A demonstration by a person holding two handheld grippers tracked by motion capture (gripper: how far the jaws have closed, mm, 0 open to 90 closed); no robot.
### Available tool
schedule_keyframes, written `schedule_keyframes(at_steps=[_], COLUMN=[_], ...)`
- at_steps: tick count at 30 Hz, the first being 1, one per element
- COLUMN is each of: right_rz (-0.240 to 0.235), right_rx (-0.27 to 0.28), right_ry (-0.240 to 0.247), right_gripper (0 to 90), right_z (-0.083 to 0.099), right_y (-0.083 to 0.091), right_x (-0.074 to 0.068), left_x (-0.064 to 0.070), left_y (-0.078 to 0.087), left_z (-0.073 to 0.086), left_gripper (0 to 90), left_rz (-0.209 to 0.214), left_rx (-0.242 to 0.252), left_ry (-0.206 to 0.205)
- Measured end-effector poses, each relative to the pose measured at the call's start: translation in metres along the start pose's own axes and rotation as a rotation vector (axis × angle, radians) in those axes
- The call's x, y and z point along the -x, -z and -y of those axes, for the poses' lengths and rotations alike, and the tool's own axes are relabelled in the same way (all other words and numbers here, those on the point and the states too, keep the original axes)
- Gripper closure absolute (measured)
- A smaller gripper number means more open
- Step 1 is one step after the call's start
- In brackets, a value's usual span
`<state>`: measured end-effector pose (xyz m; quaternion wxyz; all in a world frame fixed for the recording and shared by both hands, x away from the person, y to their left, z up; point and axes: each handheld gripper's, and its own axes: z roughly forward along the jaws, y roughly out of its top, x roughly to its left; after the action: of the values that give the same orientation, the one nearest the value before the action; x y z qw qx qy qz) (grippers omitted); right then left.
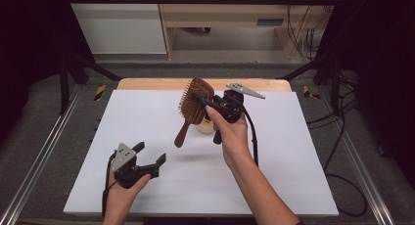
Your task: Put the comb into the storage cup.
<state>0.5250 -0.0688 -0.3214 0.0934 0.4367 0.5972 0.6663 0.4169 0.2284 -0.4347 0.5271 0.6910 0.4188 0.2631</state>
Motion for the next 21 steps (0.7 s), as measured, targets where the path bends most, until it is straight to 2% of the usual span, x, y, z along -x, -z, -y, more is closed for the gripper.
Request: schedule_keyframes(at_steps=[4,10,15,21], right_rz=[0.005,0.027,0.04,0.058], right_rx=[0.019,0.042,0.048,0.073], right_ry=[-0.017,0.004,0.001,0.003], right_gripper=[51.9,51.9,51.8,51.8], right_z=[-0.009,-0.023,-0.03,-0.042], right_y=[-0.005,-0.014,-0.022,-0.031], right_x=[0.001,0.001,0.003,0.003], left_x=[-0.011,-0.024,-0.027,-0.029], left_y=[0.003,0.002,0.001,0.0], left_z=[0.003,0.01,0.012,0.013], left_gripper=[6.1,5.7,5.6,5.3], left_rz=[-0.015,-0.045,-0.073,-0.076], left_rx=[0.024,0.032,0.04,0.046], left_ry=[0.003,0.025,0.019,0.026])
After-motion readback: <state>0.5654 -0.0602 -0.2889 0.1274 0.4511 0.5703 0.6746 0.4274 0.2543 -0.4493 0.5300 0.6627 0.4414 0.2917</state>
